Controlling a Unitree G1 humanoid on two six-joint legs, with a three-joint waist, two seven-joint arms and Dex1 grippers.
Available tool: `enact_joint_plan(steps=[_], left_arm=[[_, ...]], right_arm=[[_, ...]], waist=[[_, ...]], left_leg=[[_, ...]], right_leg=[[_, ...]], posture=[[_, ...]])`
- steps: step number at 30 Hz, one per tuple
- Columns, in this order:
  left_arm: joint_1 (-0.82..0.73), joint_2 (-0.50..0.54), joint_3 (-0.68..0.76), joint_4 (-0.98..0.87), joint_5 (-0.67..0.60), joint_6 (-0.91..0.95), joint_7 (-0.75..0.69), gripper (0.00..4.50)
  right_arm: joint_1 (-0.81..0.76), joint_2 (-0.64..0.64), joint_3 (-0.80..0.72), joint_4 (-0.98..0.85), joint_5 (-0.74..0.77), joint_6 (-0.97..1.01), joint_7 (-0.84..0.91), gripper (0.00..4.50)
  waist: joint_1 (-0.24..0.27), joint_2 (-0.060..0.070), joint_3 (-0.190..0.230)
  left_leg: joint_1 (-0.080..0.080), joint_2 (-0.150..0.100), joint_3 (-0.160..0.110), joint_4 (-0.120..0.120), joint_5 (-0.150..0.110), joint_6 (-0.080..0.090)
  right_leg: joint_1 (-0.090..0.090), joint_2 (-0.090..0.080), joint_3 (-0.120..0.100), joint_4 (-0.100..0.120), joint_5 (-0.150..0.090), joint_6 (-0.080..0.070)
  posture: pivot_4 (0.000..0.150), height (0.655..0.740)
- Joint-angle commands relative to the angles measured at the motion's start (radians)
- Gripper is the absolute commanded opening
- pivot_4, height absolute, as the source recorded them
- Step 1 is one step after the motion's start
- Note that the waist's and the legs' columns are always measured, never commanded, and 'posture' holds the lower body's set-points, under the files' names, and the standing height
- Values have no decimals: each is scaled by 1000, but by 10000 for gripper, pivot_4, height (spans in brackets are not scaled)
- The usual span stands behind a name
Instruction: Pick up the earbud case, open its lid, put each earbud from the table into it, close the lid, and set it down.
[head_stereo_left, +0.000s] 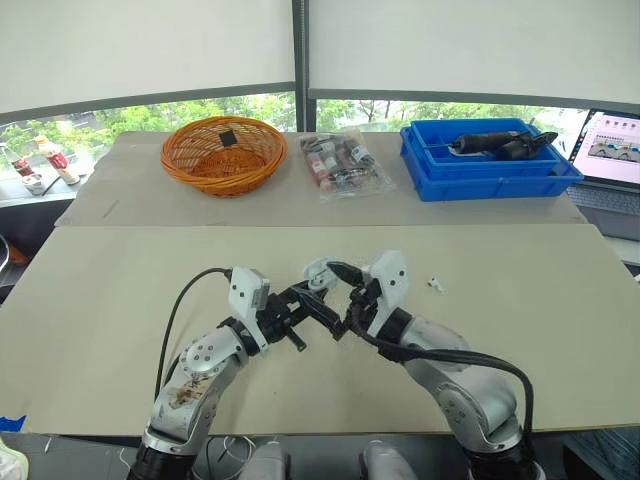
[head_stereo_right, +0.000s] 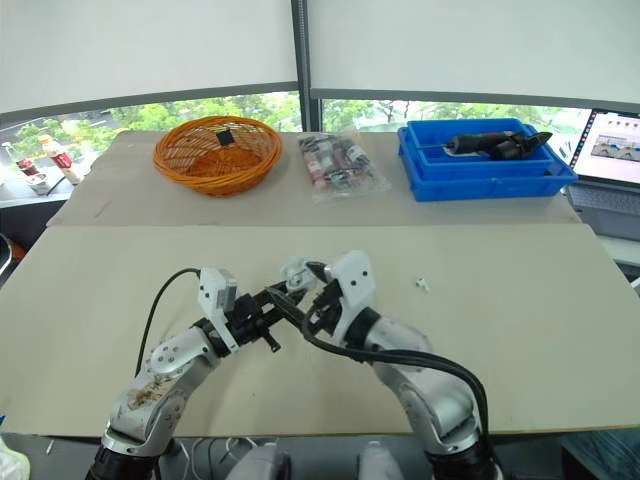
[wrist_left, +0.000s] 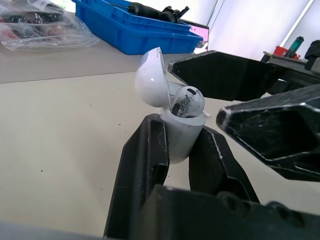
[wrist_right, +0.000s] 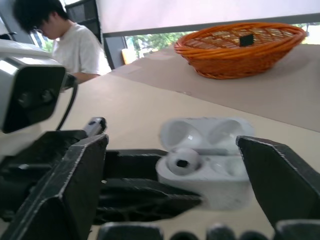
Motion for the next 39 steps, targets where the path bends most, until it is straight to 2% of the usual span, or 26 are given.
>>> enact_joint_plan(steps=[1, 4, 8, 12, 16, 21, 26, 32, 39], left_arm=[[1, -6, 16, -46, -21, -31, -5, 5462], [6, -6, 22, -38, -20, -32, -4, 5462], [18, 7, 38, -18, -5, -54, -11, 5462], [20, 14, 51, 12, 15, -91, -7, 5462], [21, 18, 57, 50, 31, -131, -9, 5462], [21, 21, 53, 78, 42, -161, -16, 5462], [21, 20, 54, 88, 49, -172, -17, 5462], [30, 23, 56, 88, 50, -179, -13, 5462], [43, 27, 56, 75, 40, -179, -22, 5462]], right_arm=[[12, -41, -66, -111, 71, 37, 34, 45000], [23, -109, -156, -172, 144, 61, 75, 45000], [84, -265, -335, -210, 200, 48, 170, 45000], [233, -398, -493, -169, 142, -24, 238, 45000], [438, -387, -631, -84, 43, -174, 254, 45000], [583, -334, -661, 3, -19, -313, 282, 45000], [641, -314, -702, 102, -36, -376, 288, 45000], [643, -332, -753, 201, -32, -411, 318, 45000], [522, -395, -671, 180, -10, -344, 335, 45000]], waist=[[1, 0, 0], [1, 0, 0], [7, 0, 0], [11, 0, 0], [13, 0, 0], [5, 0, 0], [6, 0, 0], [7, 0, 0], [1, 1, 0]], left_leg=[[0, 0, 0, 0, 0, 0], [0, 0, 0, 0, 0, 0], [0, 0, 0, 0, 0, 0], [-1, -1, 3, 0, 0, 0], [0, 0, 6, 0, 0, 0], [1, 0, 7, 0, 0, 0], [1, 0, 6, 0, 0, 0], [1, 0, 6, 0, 0, 0], [2, 0, 6, 0, 0, 0]], right_leg=[[0, 0, 0, 0, 0, 0], [0, 0, 0, 0, 0, 0], [1, 0, 0, -1, 0, 0], [2, 0, -1, -2, 0, 0], [2, 1, -1, -2, 0, 0], [3, 0, 0, -1, 0, 0], [3, 0, 1, -1, 0, 0], [3, 0, 1, -2, 0, 0], [4, 0, 2, -1, 0, 0]], posture=[[1500, 7400], [1500, 7400], [1500, 7400], [1500, 7400], [1500, 7400], [1500, 7400], [1500, 7400], [1500, 7400], [1500, 7400]])
